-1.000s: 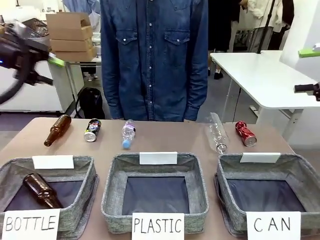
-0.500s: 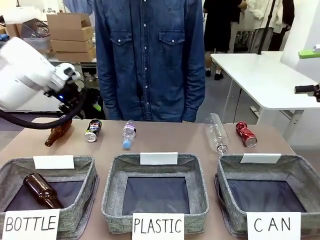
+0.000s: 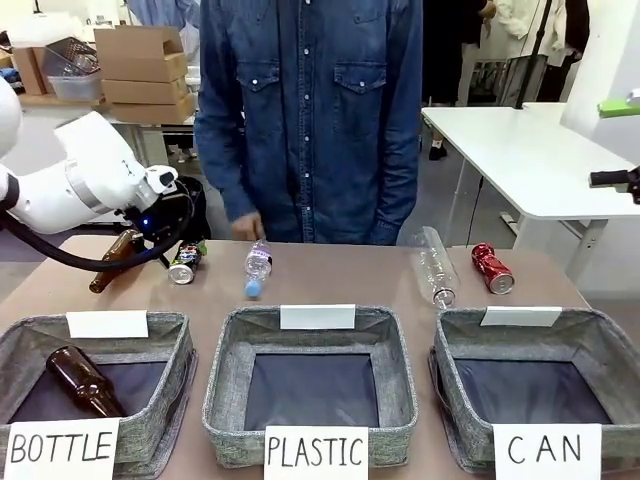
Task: Sort the can waste into the basket.
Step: Pick up the can waste from the table and place it in the right Fabric basket.
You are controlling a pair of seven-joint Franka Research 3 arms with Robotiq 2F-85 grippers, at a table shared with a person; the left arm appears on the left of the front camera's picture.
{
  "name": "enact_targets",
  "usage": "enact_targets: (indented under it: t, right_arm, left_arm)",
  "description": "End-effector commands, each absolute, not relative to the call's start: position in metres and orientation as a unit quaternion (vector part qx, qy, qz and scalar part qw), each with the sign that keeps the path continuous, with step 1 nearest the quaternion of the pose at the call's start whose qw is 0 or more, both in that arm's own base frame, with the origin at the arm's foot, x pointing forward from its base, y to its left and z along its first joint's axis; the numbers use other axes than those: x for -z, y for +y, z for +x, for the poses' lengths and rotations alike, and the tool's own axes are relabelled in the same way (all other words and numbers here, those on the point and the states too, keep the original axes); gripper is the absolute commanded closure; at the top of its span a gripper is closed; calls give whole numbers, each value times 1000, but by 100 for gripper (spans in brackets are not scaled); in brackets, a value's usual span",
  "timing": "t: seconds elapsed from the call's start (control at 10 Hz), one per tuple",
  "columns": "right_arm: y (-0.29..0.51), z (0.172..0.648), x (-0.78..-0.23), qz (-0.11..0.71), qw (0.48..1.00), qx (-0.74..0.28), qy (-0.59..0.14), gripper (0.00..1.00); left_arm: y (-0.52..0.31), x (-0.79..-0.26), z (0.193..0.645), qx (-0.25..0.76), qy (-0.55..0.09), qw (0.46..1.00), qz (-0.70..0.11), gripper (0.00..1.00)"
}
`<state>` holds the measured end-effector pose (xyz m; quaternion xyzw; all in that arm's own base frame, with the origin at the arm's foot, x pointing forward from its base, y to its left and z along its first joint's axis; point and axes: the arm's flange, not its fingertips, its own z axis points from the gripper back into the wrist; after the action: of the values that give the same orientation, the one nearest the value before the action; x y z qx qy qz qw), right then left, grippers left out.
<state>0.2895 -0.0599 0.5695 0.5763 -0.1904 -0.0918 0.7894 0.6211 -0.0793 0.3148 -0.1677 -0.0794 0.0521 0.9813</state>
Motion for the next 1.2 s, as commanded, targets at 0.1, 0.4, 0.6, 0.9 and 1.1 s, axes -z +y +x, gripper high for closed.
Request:
enact_targets:
  t: [0.1,0.4,0.6,0.9,1.1]
  right_arm:
    - [-59,292,-570,584,782,81,-201,0]
    - [-59,292,-570,584,782,81,-201,0]
    - [-59,292,-570,584,782,81,-201,0]
    - [-59,292,-570,584,782,81,-201,0]
    - [-59,292,-570,584,782,81,-201,0]
  left_arm:
    - [-94,-307,629,-58,-76,987,-128,0]
    - [-97,-307,627,-63,-90,987,-120,50]
    - [-98,-309,627,-65,-88,987,-115,100]
    - [-93,-320,625,-71,-102,986,-114,87]
    - [-88,-329,623,-71,-109,985,-112,100]
